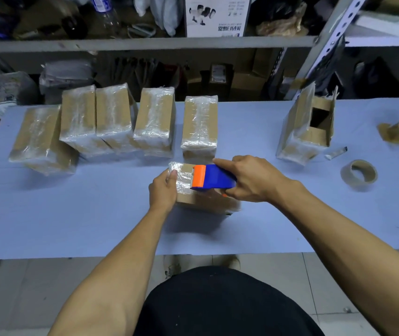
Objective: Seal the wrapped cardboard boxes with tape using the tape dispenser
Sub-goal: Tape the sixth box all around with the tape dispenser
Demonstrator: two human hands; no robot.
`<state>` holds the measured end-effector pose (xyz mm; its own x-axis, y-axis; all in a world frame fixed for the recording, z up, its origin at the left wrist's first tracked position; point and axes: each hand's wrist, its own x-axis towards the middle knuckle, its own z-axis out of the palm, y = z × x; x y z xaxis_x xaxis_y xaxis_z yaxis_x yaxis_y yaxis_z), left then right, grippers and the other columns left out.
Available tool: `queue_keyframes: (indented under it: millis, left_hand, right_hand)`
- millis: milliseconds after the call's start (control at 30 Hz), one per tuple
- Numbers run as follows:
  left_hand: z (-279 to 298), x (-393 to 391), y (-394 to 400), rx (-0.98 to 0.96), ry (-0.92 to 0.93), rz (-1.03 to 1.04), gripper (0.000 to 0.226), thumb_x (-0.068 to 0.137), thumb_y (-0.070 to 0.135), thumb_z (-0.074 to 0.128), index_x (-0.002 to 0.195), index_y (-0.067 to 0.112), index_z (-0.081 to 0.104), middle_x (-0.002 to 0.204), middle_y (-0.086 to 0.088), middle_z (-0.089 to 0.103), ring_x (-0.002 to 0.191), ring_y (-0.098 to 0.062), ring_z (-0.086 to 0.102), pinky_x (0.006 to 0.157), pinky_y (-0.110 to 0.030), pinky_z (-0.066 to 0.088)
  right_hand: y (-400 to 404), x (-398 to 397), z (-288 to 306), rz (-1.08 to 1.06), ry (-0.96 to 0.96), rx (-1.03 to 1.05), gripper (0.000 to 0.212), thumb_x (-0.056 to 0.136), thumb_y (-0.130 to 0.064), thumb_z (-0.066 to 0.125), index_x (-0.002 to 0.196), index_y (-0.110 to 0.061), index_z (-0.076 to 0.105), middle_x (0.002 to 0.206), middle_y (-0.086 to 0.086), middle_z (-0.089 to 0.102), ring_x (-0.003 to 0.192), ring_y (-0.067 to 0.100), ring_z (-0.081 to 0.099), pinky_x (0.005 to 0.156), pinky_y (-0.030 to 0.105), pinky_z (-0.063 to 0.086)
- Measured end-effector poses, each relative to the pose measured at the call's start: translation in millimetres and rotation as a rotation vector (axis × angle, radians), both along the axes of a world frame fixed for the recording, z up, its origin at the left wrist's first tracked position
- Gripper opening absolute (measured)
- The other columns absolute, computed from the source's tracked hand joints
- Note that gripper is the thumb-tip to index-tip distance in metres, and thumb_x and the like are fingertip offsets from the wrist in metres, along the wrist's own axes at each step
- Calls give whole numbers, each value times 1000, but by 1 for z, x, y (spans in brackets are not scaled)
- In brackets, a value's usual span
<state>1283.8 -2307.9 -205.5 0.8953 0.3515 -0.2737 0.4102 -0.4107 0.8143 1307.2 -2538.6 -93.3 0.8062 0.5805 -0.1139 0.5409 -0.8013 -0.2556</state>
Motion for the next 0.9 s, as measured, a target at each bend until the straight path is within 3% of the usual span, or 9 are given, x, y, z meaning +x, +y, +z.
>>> queue_keyframes:
  millis: [100, 167, 300, 533, 567, 633, 700, 800, 900]
  left_hand:
    - [3, 0, -2, 14, -4, 25, 35, 106, 36, 45, 100, 10, 67, 92, -12, 70, 82, -23, 63, 72, -33, 50]
    - [4, 2, -2, 34, -12, 29, 37, 105, 35, 46, 96, 6, 67, 88, -16, 69, 76, -24, 58, 67, -30, 45]
    - [6, 2, 0, 39, -17, -1, 37, 105, 33, 48, 96, 2, 68, 88, -19, 68, 76, -24, 56, 68, -31, 46]
    - [2, 6, 38, 70, -5, 57, 34, 103, 33, 52, 90, 6, 67, 78, -10, 61, 75, -24, 53, 70, -32, 44]
    - [2, 6, 38, 60, -2, 54, 32, 103, 34, 53, 94, 8, 69, 83, -10, 65, 79, -25, 57, 73, -32, 46]
    - [5, 6, 35, 69, 19, 53, 33, 102, 35, 56, 122, 11, 68, 112, -11, 71, 103, -27, 65, 91, -35, 50]
    - [9, 5, 33, 263, 19, 31, 48, 102, 30, 57, 146, 12, 50, 143, -11, 57, 133, -30, 52, 109, -41, 40]
    - [18, 11, 12, 628, -159, -263, 45, 101, 9, 53, 146, 6, 48, 154, -14, 46, 148, -35, 32, 121, -48, 18]
    - [15, 17, -45, 631, -87, -719, 46, 107, 29, 38, 152, 17, 41, 163, -4, 31, 154, -28, 19, 122, -52, 6]
  right_hand:
    - [-24, -2, -2, -34, -1, -28, 53, 80, -49, 61, 129, -31, 50, 90, -1, 59, 82, 27, 58, 64, 32, 46]
    - [-43, -5, -8, -64, 11, -21, 54, 78, -48, 63, 128, -32, 51, 92, 1, 62, 85, 27, 60, 65, 33, 48]
    - [-74, -14, -22, -103, 52, 85, 57, 77, -52, 67, 129, -37, 49, 91, -2, 61, 83, 23, 59, 66, 33, 48]
    - [-111, -29, -53, -169, 141, 167, 58, 78, -54, 71, 128, -44, 45, 88, -16, 55, 75, 8, 48, 64, 25, 41]
    - [-109, -29, -58, -178, 155, 168, 56, 78, -53, 70, 128, -43, 46, 89, -14, 57, 76, 10, 49, 65, 26, 42]
    - [-101, -29, -68, -185, 174, 160, 53, 79, -50, 69, 126, -41, 48, 89, -9, 59, 79, 15, 53, 66, 29, 44]
    - [-93, -27, -75, -179, 174, 138, 51, 78, -48, 68, 125, -39, 49, 90, -6, 59, 82, 19, 56, 65, 30, 44]
    - [-90, -24, -81, -170, 164, 112, 53, 77, -47, 69, 126, -37, 50, 93, -4, 61, 84, 21, 57, 64, 29, 43]
    - [-89, -23, -83, -171, 160, 107, 53, 78, -45, 69, 126, -35, 51, 93, -3, 61, 85, 21, 58, 64, 28, 42]
